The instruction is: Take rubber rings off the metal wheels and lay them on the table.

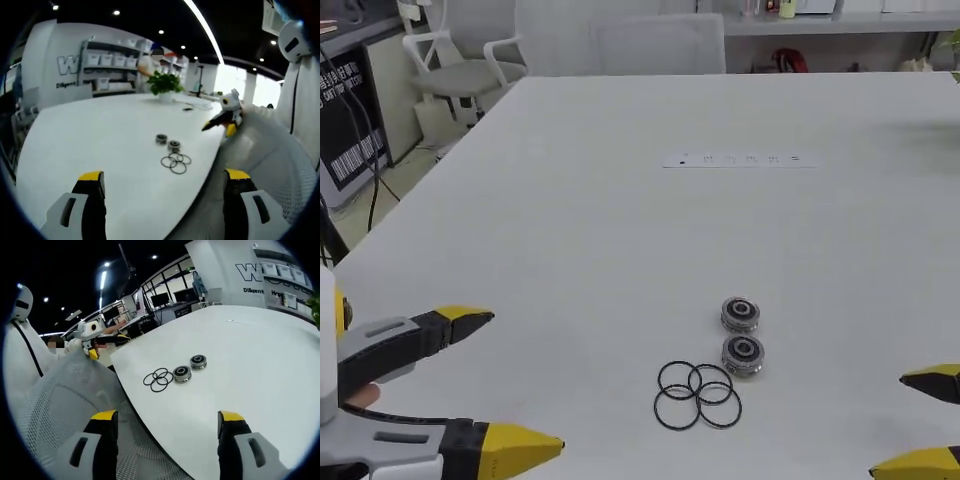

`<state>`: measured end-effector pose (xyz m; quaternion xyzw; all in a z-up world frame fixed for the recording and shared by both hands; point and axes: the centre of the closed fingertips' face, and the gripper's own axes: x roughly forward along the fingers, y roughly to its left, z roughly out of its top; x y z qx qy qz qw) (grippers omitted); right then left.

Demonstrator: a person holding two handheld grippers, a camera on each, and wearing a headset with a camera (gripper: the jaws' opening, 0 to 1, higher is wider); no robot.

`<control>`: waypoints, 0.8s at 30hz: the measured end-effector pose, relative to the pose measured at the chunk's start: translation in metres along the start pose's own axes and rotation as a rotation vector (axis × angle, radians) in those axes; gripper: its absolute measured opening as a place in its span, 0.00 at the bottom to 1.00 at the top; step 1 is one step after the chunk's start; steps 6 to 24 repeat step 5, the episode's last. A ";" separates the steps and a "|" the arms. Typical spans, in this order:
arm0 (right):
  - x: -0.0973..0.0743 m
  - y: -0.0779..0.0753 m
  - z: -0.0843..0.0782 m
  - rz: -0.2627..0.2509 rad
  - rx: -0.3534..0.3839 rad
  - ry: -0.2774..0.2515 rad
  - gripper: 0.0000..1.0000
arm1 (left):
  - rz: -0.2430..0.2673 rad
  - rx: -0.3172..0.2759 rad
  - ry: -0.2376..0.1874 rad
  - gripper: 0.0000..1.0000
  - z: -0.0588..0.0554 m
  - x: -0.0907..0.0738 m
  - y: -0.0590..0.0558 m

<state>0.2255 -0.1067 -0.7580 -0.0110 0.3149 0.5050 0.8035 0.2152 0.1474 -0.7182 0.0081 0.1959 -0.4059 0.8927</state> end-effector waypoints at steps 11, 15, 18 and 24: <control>0.002 0.002 -0.001 0.011 -0.005 0.007 0.78 | 0.008 -0.007 -0.002 1.00 -0.001 -0.003 -0.002; 0.002 0.002 -0.001 0.011 -0.005 0.007 0.78 | 0.008 -0.007 -0.002 1.00 -0.001 -0.003 -0.002; 0.002 0.002 -0.001 0.011 -0.005 0.007 0.78 | 0.008 -0.007 -0.002 1.00 -0.001 -0.003 -0.002; 0.002 0.002 -0.001 0.011 -0.005 0.007 0.78 | 0.008 -0.007 -0.002 1.00 -0.001 -0.003 -0.002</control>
